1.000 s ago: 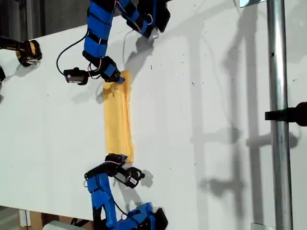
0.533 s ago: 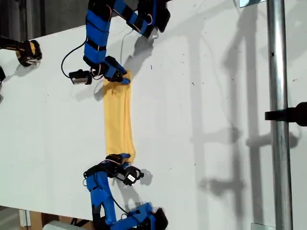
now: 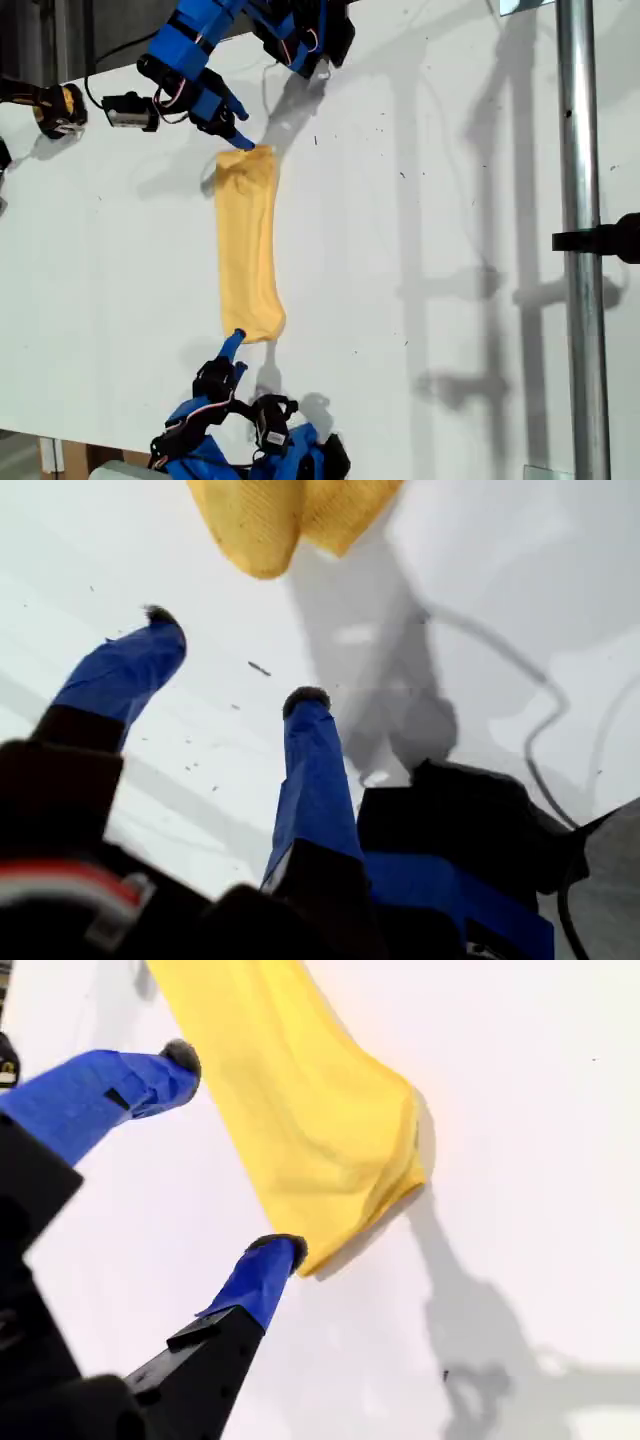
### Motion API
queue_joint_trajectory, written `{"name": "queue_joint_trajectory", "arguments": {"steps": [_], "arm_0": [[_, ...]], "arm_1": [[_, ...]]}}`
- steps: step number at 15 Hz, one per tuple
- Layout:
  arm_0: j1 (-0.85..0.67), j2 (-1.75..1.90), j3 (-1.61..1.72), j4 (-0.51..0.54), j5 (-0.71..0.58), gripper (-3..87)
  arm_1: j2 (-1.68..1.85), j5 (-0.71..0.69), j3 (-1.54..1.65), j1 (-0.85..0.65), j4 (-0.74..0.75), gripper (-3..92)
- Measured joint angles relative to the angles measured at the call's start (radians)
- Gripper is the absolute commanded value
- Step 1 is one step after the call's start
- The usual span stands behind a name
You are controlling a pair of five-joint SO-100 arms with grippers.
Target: Grasp corners of a towel and fold twice.
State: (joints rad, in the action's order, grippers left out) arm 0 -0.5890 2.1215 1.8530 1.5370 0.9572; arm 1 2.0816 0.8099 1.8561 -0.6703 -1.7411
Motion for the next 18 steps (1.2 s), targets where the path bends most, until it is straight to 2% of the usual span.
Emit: {"name": "queue_joint_trajectory", "arguments": {"steps": [2,3,6,7,9,11,12,15,18], "arm_0": [[0.060,0.267,0.193,-0.061,0.032,24.1],[0.107,0.410,0.304,-0.106,0.055,19.5],[0.290,0.910,0.723,-0.290,0.161,10.6],[0.327,1.109,0.864,-0.296,0.195,8.1],[0.376,1.310,1.006,-0.295,0.233,5.3],[0.410,1.344,1.097,-0.305,0.258,3.8],[0.430,1.348,1.127,-0.325,0.259,3.5],[0.477,1.350,1.181,-0.344,0.290,2.4],[0.505,1.350,1.192,-0.344,0.322,1.6]], "arm_1": [[0.179,0.084,0.110,-0.002,-0.009,16.7],[0.252,0.137,0.160,0.017,-0.006,15.5],[0.414,0.311,0.322,0.089,0.035,13.3],[0.482,0.353,0.393,0.138,0.052,14.2],[0.635,0.469,0.529,0.218,0.100,20.1],[0.695,0.506,0.615,0.276,0.156,31.4],[0.678,0.495,0.629,0.259,0.189,34.6],[0.466,0.252,0.626,0.064,0.367,42.5],[0.095,0.012,0.515,-0.117,0.561,42.9]]}}
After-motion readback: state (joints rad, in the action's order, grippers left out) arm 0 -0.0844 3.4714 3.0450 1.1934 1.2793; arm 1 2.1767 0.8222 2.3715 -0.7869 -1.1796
